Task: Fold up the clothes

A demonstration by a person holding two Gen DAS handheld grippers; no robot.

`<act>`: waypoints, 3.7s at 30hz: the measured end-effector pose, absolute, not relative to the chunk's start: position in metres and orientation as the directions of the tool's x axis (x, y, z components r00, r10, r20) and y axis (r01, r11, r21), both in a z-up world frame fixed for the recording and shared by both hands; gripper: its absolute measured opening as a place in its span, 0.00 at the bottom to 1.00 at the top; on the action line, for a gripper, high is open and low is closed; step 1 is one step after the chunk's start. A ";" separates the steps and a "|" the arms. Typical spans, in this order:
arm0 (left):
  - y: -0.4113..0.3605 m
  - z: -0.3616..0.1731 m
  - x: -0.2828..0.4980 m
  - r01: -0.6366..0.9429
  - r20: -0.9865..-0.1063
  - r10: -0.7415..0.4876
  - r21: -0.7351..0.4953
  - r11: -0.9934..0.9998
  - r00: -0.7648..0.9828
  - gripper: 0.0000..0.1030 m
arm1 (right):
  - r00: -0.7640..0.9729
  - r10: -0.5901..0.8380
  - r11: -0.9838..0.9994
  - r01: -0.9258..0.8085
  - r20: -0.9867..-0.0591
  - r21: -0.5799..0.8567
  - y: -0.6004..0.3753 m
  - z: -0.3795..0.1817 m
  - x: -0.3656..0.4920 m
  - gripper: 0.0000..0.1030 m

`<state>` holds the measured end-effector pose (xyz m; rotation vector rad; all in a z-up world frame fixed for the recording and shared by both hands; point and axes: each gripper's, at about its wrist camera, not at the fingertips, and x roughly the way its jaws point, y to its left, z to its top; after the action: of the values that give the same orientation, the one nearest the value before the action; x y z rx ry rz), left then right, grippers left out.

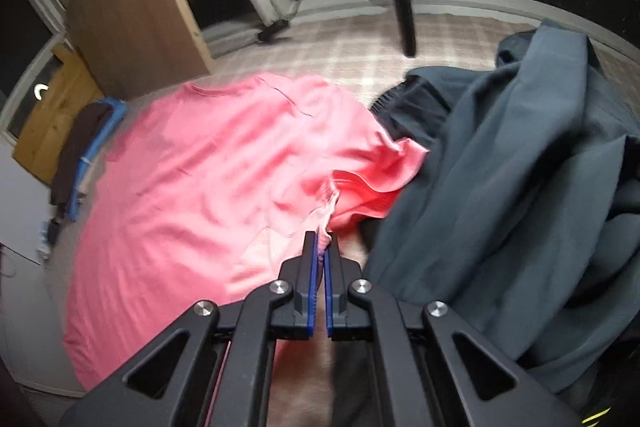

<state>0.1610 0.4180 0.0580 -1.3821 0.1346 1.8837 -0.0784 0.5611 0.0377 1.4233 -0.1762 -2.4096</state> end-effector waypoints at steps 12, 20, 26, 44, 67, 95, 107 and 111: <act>0.361 0.083 0.168 -0.513 -0.831 0.551 -0.439 -0.738 -0.081 0.22 | -0.497 -0.203 -0.966 0.244 -0.844 0.088 0.536 0.050 -0.034 0.23; 0.158 0.105 0.197 -0.128 -0.876 0.386 -0.365 -0.922 -0.287 0.25 | -0.368 -0.211 -0.936 0.343 -0.906 0.079 0.497 0.016 -0.005 0.23; 0.001 0.096 0.245 0.172 -0.919 0.206 -0.274 -0.946 -0.336 0.26 | -0.408 -0.131 -0.975 0.216 -0.903 0.044 0.524 0.057 0.013 0.23; -0.063 0.044 0.194 -0.095 -0.910 0.286 -0.270 -0.958 -0.300 0.28 | -0.487 -0.396 -0.875 0.457 -0.779 0.160 0.195 0.200 -0.042 0.49; -0.053 0.032 0.188 -0.165 -0.875 0.400 -0.367 -0.916 -0.274 0.05 | -0.241 -0.134 -0.766 0.641 -0.961 -0.054 0.031 -0.001 -0.133 0.48; 0.095 0.063 0.221 -0.277 -0.881 0.430 -0.371 -0.886 -0.198 0.06 | -0.308 -0.445 -0.887 0.022 -0.841 0.461 0.346 0.010 -0.111 0.22; 0.059 0.080 0.219 -0.117 -0.918 0.300 -0.278 -0.953 -0.258 0.10 | -0.396 -0.559 -0.820 0.394 -0.729 0.415 0.379 0.167 -0.048 0.36; 0.088 0.069 0.187 -0.195 -0.904 0.355 -0.313 -0.929 -0.237 0.12 | -0.420 -0.481 -0.840 0.473 -0.769 0.268 0.337 0.148 -0.083 0.36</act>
<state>0.1875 0.0884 0.0693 -1.6772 -0.1906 2.2197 -0.0827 0.3366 0.1479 1.2268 -0.0128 -2.2554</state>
